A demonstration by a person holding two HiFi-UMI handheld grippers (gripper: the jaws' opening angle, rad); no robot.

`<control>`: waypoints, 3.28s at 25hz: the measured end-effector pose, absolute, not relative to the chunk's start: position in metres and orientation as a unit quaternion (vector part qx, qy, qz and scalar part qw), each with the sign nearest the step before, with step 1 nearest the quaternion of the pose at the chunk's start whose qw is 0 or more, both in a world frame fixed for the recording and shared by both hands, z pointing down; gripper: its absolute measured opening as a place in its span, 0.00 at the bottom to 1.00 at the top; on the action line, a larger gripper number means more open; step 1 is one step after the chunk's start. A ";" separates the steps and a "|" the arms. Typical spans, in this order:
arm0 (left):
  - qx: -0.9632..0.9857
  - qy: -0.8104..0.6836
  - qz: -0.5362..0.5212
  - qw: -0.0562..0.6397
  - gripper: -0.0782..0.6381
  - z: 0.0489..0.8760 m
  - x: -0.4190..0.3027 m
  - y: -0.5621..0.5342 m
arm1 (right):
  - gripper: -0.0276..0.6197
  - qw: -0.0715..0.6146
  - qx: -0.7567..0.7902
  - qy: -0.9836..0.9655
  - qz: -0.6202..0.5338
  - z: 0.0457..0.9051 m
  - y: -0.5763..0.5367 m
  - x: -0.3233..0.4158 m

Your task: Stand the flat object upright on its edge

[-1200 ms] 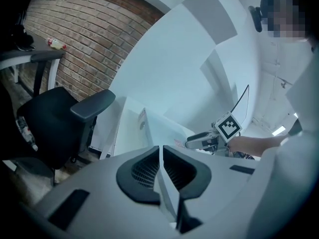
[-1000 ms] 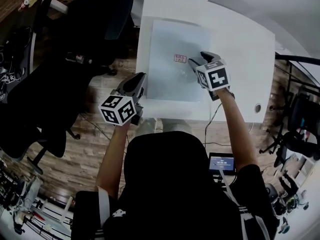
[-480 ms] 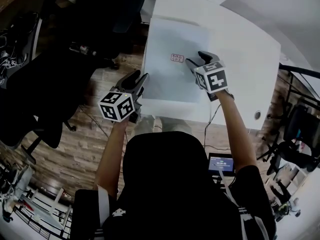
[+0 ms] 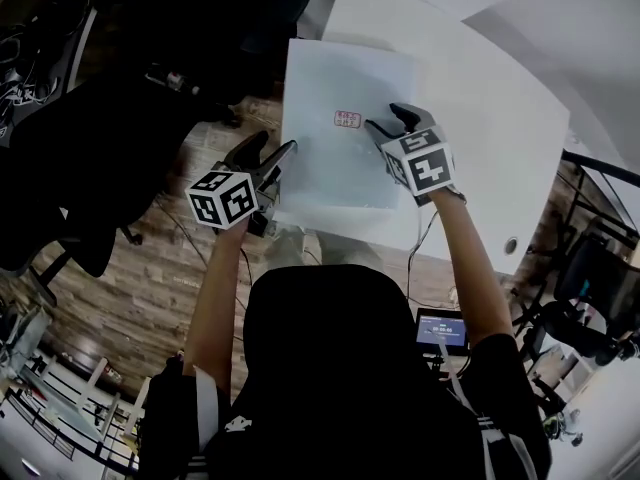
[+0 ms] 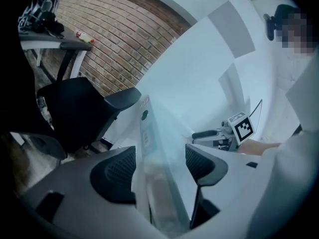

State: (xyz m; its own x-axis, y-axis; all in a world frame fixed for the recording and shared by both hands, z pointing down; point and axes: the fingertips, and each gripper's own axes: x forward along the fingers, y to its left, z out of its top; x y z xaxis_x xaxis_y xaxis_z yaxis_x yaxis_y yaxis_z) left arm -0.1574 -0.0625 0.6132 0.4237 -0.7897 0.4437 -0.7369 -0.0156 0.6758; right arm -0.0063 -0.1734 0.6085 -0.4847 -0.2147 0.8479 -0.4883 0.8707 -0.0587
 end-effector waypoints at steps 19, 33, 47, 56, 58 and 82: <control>0.716 -0.408 -0.161 0.542 0.63 0.640 -0.155 -0.055 | 0.44 0.459 0.150 -0.868 0.114 0.608 -0.154 -0.046; 0.735 -0.323 -0.195 0.564 0.63 0.641 -0.131 -0.048 | 0.44 0.449 0.145 -0.875 0.107 0.608 -0.140 -0.055; 0.731 -0.347 -0.168 0.564 0.61 0.634 -0.137 -0.045 | 0.44 0.448 0.144 -0.874 0.120 0.605 -0.138 -0.058; 0.733 -0.369 -0.140 0.554 0.60 0.611 -0.139 -0.048 | 0.43 0.443 0.159 -0.869 0.154 0.596 -0.137 -0.053; 0.731 -0.384 -0.137 0.547 0.60 0.605 -0.140 -0.049 | 0.43 0.439 0.161 -0.870 0.157 0.591 -0.138 -0.049; 0.826 -0.490 0.008 0.277 0.59 0.494 -0.099 -0.077 | 0.41 0.305 0.252 -0.899 0.187 0.479 -0.157 -0.009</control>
State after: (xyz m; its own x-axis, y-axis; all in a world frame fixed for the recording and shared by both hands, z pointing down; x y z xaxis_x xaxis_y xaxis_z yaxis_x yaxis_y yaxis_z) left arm -0.0993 -0.0766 0.4940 0.5196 -0.8056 0.2846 -0.8144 -0.3662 0.4502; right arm -0.0086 -0.1568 0.4791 -0.6869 -0.3386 0.6431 -0.5669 0.8033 -0.1826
